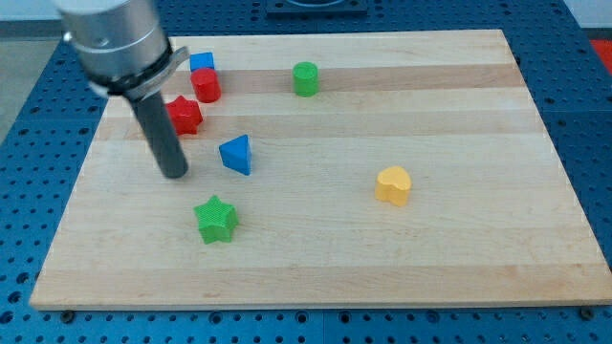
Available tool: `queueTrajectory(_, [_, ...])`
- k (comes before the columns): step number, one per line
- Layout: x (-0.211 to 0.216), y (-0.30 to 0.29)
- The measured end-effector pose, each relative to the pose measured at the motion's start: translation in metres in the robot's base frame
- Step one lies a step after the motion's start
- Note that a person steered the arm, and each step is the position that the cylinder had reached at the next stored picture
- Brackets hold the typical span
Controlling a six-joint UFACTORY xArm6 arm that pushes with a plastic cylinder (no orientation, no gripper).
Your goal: Push the yellow hexagonblue triangle to the top right of the green star
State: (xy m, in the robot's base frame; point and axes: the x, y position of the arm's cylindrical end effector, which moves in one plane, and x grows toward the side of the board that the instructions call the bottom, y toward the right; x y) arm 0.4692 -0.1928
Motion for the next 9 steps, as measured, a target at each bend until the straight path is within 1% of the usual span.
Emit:
queueTrajectory(1, [-0.005,-0.053])
queueTrajectory(3, [-0.063,-0.057])
queueTrajectory(4, [-0.077,-0.065])
queueTrajectory(5, [-0.070,-0.028])
queueTrajectory(6, [-0.058,0.017])
queueTrajectory(7, [-0.056,0.067])
queueTrajectory(8, [-0.044,0.094])
queueTrajectory(9, [-0.007,0.099])
